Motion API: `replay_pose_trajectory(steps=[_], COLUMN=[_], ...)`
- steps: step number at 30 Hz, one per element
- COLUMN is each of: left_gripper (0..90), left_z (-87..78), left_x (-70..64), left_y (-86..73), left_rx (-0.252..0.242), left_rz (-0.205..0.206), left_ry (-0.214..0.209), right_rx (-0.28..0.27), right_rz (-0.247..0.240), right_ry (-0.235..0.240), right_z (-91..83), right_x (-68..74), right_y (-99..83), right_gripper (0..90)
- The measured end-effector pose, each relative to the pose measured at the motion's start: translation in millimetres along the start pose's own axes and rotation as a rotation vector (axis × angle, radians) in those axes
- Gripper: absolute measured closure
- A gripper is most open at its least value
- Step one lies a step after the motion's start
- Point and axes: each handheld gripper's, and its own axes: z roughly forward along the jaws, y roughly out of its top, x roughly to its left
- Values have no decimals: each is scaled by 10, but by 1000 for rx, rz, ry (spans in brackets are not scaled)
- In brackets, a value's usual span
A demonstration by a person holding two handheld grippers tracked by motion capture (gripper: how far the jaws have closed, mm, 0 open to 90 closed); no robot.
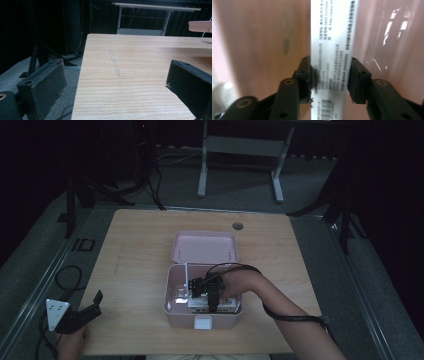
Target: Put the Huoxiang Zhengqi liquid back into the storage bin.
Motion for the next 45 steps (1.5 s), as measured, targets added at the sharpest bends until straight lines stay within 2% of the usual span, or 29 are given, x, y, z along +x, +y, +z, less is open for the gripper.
replay_pose_trajectory(steps=[2, 6, 9, 11, 13, 14, 15, 16, 17, 18, 21, 25, 27, 30, 35, 37, 38, 39, 40, 41, 43, 44, 45], left_gripper=[26, 26, 26, 26, 26, 26, 26, 26, 26, 26, 26, 26, 26, 26, 26, 26, 26, 26, 26, 26, 26, 26, 26], left_z=[0, 1, 2, 2, 3, 3, 4, 3, 3, 3, 5, 3, 5, 6, 3, 3, 4, 4, 4, 3, 2, 2, 2], left_x=[1, 1, 1, 1, 0, 0, 1, 0, 0, 0, 0, -1, -1, 0, 1, 0, 0, -1, -1, -2, -3, -4, -4], left_y=[0, 1, 0, 1, 1, 1, 1, 1, 1, 1, 2, 2, 2, 2, 1, 1, 1, 1, 1, 1, 1, 1, 1], left_rx=[0, 2, 0, 1, 1, 2, 2, 2, 1, 1, 4, 4, 4, 4, 3, 3, 3, 3, 3, 3, 2, 3, 3], left_rz=[0, 0, 0, -1, -2, -1, 0, 0, 0, 0, -1, 0, 0, -1, -1, 0, 0, 1, 1, 2, 3, 4, 4], left_ry=[0, -2, -2, -1, -2, -2, -2, -1, 0, 0, 1, 2, 2, 2, 0, -1, -1, -1, -1, -1, -1, -1, 0], right_rx=[-4, -34, -48, -124, -159, -159, -218, -218, -280, -280, -369, -421, -458, -488, -518, -545, -545, -577, -577, -597, -607, -622, -643], right_rz=[-8, -6, -3, 22, 32, 32, 47, 47, 64, 64, 93, 117, 128, 132, 169, 197, 197, 242, 242, 291, 308, 332, 376], right_ry=[3, -19, -27, -44, -61, -61, -61, -61, -82, -82, -111, -148, -137, -145, -214, -234, -234, -263, -263, -262, -280, -287, -281], right_z=[-23, -220, -268, -480, -568, -568, -668, -668, -743, -743, -862, -898, -899, -903, -921, -922, -922, -900, -900, -840, -796, -744, -614], right_x=[8, 45, 50, 51, 46, 46, 25, 25, 11, 11, -23, -62, -92, -92, -91, -103, -103, -132, -132, -181, -204, -227, -277], right_y=[-3, -57, -77, -194, -272, -272, -375, -375, -463, -463, -670, -861, -969, -1090, -1312, -1441, -1441, -1600, -1600, -1743, -1810, -1875, -1985], right_gripper=[547, 531, 519, 444, 371, 371, 305, 305, 232, 232, 141, 131, 131, 131, 130, 129, 129, 130, 130, 129, 129, 130, 129])
